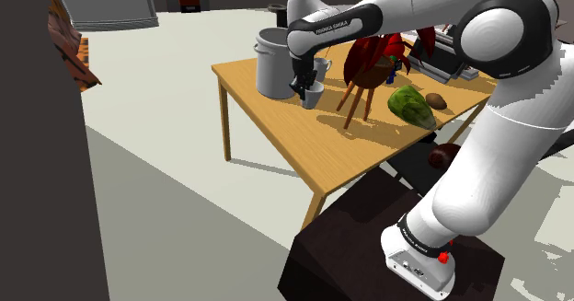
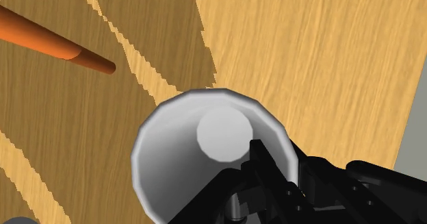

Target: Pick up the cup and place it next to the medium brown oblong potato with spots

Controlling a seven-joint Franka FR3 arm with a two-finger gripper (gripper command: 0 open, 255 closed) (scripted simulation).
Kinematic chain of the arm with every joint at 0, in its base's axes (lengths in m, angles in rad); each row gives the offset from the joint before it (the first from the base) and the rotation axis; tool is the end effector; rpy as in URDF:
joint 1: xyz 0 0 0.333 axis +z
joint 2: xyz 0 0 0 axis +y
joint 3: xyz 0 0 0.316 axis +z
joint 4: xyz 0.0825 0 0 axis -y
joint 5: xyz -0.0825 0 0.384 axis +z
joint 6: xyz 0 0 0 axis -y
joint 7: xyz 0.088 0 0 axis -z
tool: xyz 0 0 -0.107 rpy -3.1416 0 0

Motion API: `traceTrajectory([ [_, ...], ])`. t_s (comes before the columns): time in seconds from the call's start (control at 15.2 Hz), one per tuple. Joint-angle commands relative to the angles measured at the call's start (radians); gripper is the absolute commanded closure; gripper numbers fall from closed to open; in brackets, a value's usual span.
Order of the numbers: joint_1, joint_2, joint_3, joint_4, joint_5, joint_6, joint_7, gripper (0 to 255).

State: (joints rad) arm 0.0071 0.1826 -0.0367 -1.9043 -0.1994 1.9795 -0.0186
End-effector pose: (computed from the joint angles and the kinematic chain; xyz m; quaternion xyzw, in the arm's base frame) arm 0.5892 -0.0292 0.3964 0.9935 0.0391 -0.0557 0.0911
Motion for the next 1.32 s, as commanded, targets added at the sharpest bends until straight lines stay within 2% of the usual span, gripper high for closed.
traceTrajectory([
  [0.0, -0.001, -0.012, 0.000, 0.013, 0.002, -0.025, -0.006, 255],
  [1.25, 0.004, -0.062, 0.003, 0.202, 0.013, -0.260, -0.046, 255],
])
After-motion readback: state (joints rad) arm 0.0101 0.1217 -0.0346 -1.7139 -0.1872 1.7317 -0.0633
